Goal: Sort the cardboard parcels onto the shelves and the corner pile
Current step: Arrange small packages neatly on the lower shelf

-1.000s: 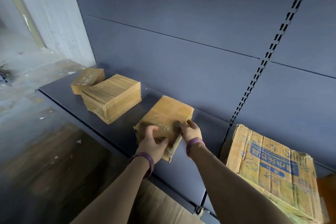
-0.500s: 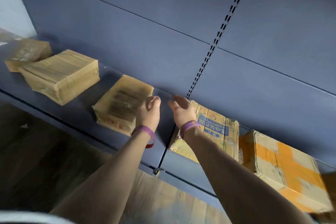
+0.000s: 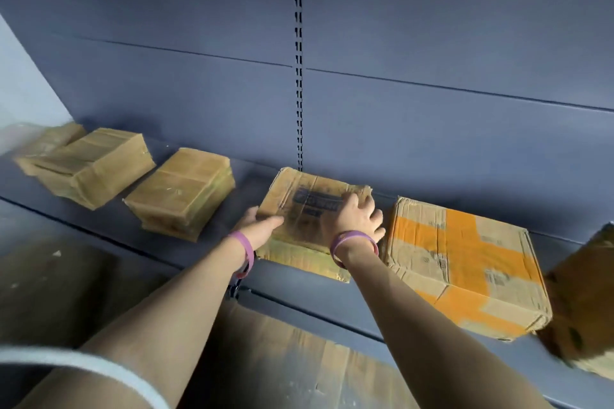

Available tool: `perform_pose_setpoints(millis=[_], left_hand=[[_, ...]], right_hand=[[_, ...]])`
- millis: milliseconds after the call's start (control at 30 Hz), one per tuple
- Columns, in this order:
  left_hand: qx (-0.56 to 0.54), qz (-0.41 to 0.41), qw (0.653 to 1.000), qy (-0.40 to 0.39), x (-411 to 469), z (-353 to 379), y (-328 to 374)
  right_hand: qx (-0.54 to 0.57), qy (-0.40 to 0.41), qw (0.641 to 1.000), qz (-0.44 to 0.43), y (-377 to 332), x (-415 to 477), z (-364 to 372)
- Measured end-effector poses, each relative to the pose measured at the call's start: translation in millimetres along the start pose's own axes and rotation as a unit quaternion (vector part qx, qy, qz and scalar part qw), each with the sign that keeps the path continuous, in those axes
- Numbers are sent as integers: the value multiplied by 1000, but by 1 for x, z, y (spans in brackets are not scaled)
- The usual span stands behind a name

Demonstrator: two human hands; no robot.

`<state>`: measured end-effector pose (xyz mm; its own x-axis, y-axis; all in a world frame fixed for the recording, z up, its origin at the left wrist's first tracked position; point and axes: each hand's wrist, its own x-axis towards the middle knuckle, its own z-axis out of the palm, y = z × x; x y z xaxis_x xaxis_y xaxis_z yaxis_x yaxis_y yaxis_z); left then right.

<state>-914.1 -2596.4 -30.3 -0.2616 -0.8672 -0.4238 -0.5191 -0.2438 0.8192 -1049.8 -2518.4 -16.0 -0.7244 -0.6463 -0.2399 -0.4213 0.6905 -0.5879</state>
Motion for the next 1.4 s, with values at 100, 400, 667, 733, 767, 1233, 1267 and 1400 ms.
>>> perform_pose_setpoints(millis=[100, 400, 667, 733, 767, 1233, 1267, 1400], left_hand=[[-10, -39, 999, 19, -23, 11, -6], [-93, -3, 991, 92, -63, 1, -14], [-44, 54, 991, 116, -47, -31, -44], [-62, 74, 986, 138, -51, -34, -38], [-66, 82, 984, 144, -51, -36, -36], [-108, 150, 976, 114, -62, -60, -28], [-116, 147, 976, 108, -62, -61, -29], [-140, 127, 977, 94, -61, -72, -35]], right_hand=[[68, -52, 996, 34, 21, -12, -4], [269, -82, 960, -3, 37, -23, 2], [384, -26, 923, -20, 17, -7, 12], [397, -28, 917, -26, 11, -7, 10], [406, -23, 913, -27, 9, -6, 8], [422, -77, 903, -19, 35, -25, -21], [429, -91, 899, -20, 38, -26, -20], [417, -138, 897, -45, 40, -27, -20]])
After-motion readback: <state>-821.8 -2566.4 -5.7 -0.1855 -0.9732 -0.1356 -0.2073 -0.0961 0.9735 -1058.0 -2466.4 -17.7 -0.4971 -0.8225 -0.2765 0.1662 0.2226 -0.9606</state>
